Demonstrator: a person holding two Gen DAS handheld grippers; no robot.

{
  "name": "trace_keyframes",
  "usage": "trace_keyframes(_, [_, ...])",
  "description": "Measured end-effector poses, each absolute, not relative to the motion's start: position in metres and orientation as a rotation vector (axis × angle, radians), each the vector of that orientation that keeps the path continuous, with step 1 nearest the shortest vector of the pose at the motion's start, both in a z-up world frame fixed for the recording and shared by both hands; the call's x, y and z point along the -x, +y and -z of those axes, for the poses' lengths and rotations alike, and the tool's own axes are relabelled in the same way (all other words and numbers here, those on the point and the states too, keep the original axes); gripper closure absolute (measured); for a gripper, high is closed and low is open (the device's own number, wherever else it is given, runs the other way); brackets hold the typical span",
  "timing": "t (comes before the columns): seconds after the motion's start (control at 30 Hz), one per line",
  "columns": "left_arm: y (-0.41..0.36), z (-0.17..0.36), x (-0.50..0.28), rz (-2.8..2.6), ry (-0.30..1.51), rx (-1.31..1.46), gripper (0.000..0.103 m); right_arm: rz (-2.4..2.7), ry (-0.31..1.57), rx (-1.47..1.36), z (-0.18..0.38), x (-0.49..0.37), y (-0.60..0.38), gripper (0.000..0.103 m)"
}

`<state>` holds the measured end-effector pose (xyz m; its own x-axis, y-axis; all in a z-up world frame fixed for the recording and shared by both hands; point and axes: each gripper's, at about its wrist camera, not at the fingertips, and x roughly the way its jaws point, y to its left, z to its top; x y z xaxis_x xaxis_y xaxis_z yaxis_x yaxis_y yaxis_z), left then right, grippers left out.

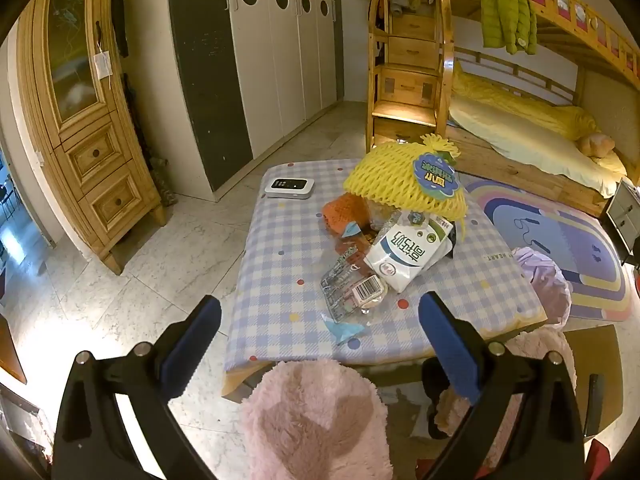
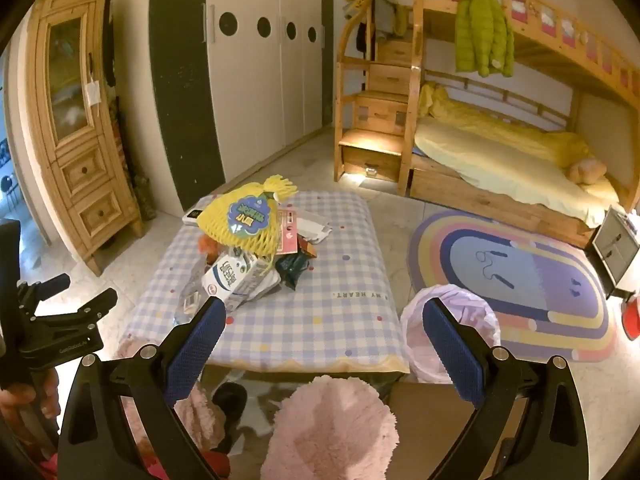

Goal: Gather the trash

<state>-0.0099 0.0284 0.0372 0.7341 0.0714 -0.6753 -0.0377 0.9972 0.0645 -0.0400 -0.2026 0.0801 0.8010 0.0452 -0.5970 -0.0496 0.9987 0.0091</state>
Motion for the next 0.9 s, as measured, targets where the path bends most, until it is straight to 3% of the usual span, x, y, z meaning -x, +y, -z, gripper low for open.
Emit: trace_keyframes(0.9, [0.0288,-0.0378,0.0099,-0.058,0.746,-0.048,0.007,-0.049,0.638,0.007,-0.0799,0.0386,-0.2000,0.005])
